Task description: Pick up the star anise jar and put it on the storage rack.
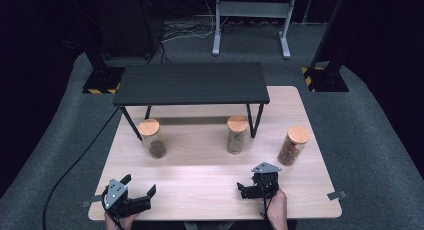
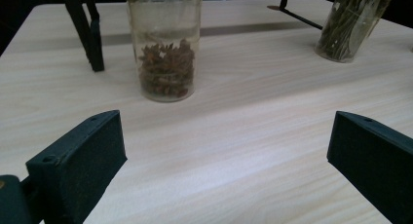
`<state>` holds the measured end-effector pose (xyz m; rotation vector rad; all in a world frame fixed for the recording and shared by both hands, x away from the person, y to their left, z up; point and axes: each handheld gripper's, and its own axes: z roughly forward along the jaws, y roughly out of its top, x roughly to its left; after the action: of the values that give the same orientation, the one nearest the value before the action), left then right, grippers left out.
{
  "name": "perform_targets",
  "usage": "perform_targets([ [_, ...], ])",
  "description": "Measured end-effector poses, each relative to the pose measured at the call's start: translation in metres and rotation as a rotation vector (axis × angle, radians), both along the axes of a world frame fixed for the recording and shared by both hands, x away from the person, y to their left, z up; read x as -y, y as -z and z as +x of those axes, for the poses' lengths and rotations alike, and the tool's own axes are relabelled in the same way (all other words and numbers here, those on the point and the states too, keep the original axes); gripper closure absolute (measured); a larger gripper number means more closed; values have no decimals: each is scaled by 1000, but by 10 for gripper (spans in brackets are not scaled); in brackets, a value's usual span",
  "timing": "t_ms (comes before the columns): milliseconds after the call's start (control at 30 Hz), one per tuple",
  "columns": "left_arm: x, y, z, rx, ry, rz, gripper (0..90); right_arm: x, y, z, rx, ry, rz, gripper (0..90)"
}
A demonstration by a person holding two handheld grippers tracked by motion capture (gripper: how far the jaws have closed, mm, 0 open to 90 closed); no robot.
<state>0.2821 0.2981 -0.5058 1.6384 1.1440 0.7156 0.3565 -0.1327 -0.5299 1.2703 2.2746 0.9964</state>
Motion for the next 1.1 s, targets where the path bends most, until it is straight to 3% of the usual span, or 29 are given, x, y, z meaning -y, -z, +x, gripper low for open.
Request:
perform_targets([
  [133,6,-4,8,3,9,23,0,-2,0,0,5,-10,-27,0],
  [333,13,-7,28,-5,-4,44,0,0,0,1,-2,-28,1,0],
  [433,15,-6,40,-49,10,42,0,-2,0,1,3,-28,-15,0],
  [600,18,-6,57,-39,-6,60,0,-3,1,1,7,-29,-33,0],
  [767,20,-9,75,-16,-33,58,0,0,0,2,-3,-28,2,0],
  [800,21,-11,80,-29,-29,66,0,0,0,2,-1,-29,-2,0],
  [1100,24,-10,99,-17,-78,47,0,0,0,2,-1,-29,-3,0],
])
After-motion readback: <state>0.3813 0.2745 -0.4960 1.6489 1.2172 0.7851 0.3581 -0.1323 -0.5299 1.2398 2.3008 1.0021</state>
